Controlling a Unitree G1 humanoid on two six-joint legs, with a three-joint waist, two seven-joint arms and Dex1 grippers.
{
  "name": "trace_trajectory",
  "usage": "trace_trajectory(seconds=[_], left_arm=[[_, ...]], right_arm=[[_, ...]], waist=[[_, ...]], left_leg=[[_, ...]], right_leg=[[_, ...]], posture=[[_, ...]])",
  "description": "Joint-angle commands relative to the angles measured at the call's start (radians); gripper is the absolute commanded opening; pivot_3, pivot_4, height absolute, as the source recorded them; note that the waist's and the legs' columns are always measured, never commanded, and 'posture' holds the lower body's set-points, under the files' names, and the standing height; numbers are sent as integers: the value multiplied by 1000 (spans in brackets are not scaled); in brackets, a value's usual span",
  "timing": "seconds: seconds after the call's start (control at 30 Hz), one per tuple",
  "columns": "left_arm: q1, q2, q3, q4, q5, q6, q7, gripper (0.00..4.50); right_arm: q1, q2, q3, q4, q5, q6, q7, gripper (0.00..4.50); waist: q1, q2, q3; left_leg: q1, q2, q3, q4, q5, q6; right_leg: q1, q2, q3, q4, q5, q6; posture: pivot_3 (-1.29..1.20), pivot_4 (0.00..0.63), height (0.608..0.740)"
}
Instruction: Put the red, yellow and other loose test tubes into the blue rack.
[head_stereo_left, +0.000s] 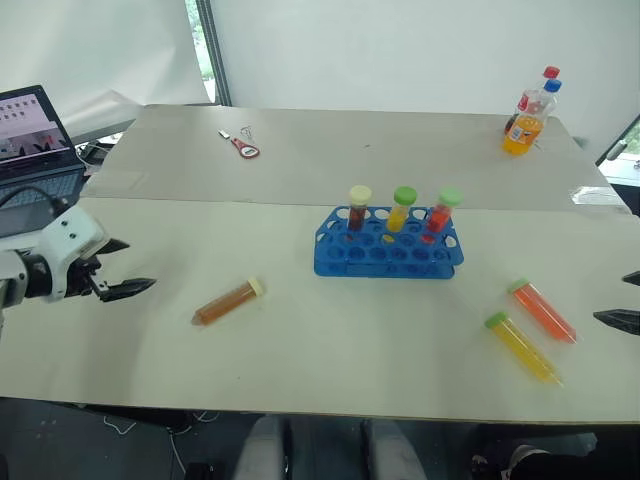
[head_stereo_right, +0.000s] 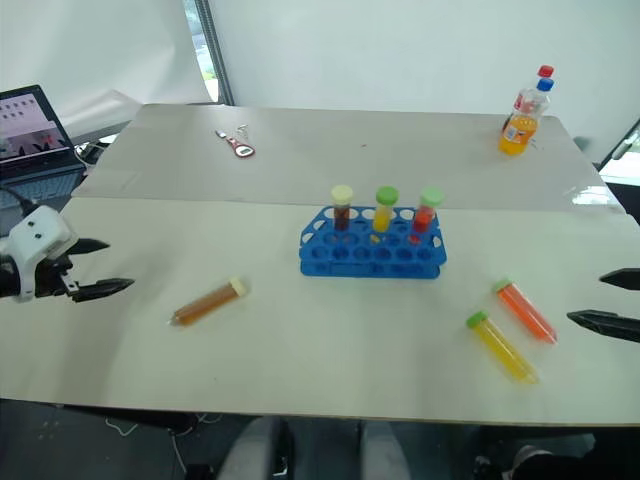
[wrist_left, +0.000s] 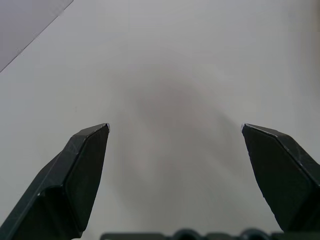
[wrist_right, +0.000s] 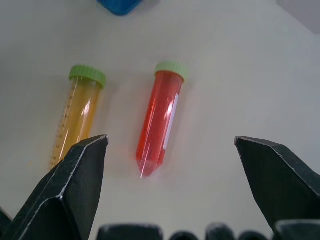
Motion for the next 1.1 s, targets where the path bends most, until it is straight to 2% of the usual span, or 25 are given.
trace_trajectory(seconds=[0.03,0.2,0.33,0.5,0.7,1.0,1.1], left_arm=[[-78,-24,-46,-203,-101,103,-49,4500],[-197,-126,-158,-434,-216,220,-73,4500],[-289,-198,-239,-516,-277,251,-117,4500],[-355,-287,-333,-533,-268,204,-156,4500],[-398,-392,-407,-529,-250,164,-166,4500],[-416,-498,-458,-502,-192,108,-123,4500],[-410,-507,-464,-503,-178,97,-118,4500]], right_arm=[[-55,6,12,-42,37,51,-33,4495],[-161,13,121,-81,43,85,-110,4495],[-251,-31,291,-71,-2,178,-163,4495],[-396,-52,509,-8,-51,282,-159,4495],[-596,-1,760,146,-192,255,-126,4495],[-868,135,963,468,-346,243,-42,4495],[-921,157,1001,539,-375,259,14,3680]], waist=[[2,0,0],[-3,0,0],[-8,0,0],[-9,1,0],[-3,1,0],[-5,2,-1],[-5,2,-1]], left_leg=[[0,0,0,0,0,0],[0,0,-1,1,0,0],[0,0,-2,1,0,0],[1,-1,-2,1,0,0],[1,-1,-2,2,0,0],[0,-2,-3,2,0,1],[0,-3,-3,2,0,1]], right_leg=[[0,0,0,0,0,0],[2,0,-1,0,0,0],[1,0,-1,2,0,0],[2,0,-1,3,-1,-1],[2,0,-1,3,-1,-1],[1,-1,-1,4,-1,-1],[1,-2,-1,4,-1,0]], posture=[[0,150,659],[0,150,659],[0,150,659],[0,150,659],[0,150,659],[0,150,659],[0,150,659]])
